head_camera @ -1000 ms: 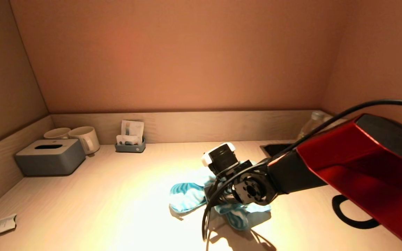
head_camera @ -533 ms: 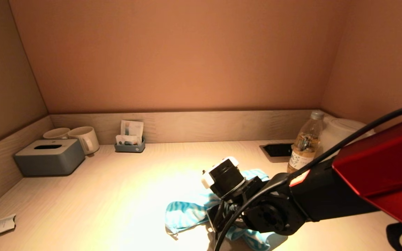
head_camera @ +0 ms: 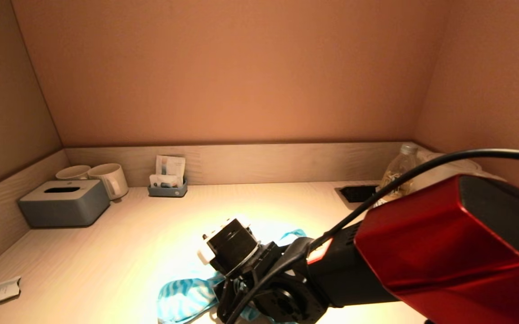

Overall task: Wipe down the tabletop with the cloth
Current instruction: Sweep the stains on the table

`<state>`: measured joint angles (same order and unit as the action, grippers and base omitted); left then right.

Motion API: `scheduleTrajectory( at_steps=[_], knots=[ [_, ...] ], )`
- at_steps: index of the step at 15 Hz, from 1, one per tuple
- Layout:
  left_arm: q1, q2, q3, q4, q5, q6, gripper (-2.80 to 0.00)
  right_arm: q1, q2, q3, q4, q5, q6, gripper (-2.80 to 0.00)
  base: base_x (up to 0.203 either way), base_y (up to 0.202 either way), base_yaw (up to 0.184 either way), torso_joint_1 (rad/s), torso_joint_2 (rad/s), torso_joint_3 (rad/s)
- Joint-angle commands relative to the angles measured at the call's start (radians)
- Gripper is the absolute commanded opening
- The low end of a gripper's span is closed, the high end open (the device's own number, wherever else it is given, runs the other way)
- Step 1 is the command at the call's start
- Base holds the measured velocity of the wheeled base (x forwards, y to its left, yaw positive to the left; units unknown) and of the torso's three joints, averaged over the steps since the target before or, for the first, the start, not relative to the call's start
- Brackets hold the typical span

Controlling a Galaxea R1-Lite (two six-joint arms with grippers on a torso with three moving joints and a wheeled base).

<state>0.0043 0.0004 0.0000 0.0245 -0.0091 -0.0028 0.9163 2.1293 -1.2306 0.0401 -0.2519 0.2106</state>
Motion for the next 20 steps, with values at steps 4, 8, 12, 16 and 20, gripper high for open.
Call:
scheduleTrajectory(
  at_steps=[4,8,12,16,20],
  knots=[
    [0.000,0.000,0.000,0.000,0.000,0.000,-2.80,-0.068,0.195,-0.250,0.081,-0.058,0.000,-2.80,0.000,0.000,0.000,0.000,0.00,0.000],
    [0.000,0.000,0.000,0.000,0.000,0.000,-2.80,-0.218,0.180,-0.224,0.089,-0.075,0.006,-2.80,0.000,0.000,0.000,0.000,0.00,0.000],
    [0.000,0.000,0.000,0.000,-0.001,0.000,-2.80,-0.261,0.033,-0.036,0.083,-0.076,0.009,-2.80,0.000,0.000,0.000,0.000,0.00,0.000],
    [0.000,0.000,0.000,0.000,0.000,0.000,-2.80,-0.149,-0.150,0.133,0.081,-0.076,0.010,-2.80,0.000,0.000,0.000,0.000,0.00,0.000],
    [0.000,0.000,0.000,0.000,0.000,0.000,-2.80,0.007,-0.135,0.131,0.079,-0.076,0.012,-2.80,0.000,0.000,0.000,0.000,0.00,0.000]
  ],
)
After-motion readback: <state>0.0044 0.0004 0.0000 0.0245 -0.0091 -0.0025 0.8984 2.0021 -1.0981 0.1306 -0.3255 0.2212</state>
